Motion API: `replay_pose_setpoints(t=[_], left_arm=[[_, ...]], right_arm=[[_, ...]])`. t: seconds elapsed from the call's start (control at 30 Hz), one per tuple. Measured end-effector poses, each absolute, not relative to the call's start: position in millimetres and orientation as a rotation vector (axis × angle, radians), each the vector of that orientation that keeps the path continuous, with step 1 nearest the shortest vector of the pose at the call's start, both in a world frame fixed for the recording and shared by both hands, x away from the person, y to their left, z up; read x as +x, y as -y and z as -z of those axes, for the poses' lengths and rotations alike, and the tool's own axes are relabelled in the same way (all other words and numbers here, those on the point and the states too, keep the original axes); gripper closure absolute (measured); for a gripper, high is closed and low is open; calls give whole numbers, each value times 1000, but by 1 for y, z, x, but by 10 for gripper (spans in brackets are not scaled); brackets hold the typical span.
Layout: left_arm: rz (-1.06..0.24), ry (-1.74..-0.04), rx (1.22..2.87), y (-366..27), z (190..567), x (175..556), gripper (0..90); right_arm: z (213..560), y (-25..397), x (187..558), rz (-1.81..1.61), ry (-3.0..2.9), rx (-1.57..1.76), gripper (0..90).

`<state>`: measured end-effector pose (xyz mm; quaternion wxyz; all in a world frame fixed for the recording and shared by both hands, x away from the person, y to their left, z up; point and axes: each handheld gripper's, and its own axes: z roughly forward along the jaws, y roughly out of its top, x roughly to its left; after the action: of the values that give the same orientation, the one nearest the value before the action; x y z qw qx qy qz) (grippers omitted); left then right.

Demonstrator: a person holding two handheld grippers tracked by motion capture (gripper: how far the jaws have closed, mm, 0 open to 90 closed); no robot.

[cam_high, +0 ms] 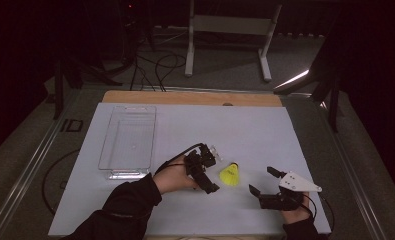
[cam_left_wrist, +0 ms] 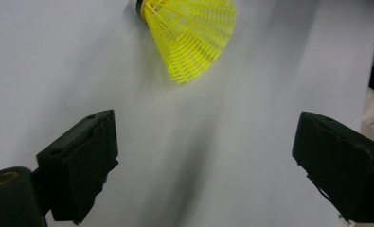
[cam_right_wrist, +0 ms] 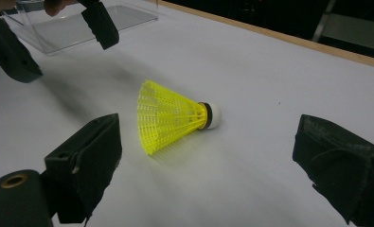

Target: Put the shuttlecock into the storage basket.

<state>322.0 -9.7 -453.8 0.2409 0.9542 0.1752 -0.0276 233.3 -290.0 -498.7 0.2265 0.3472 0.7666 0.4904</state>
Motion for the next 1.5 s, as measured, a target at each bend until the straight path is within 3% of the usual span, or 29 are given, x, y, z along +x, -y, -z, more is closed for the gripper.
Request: replay_pose_setpoints(t=[0.53,0.83,1.07,1.5], left_arm=[[136,-593,2604,22,466,336,157],[87,-654,2623,33,473,341,199],[36,-686,2639,45,476,342,273],[61,-697,2664,57,489,350,465]], right_arm=[[500,289,234,-1344,-2127,955,92],[500,290,234,-1344,-2128,954,92],[500,289,234,-1344,-2132,958,92],[500,289,234,-1341,-2135,962,92]])
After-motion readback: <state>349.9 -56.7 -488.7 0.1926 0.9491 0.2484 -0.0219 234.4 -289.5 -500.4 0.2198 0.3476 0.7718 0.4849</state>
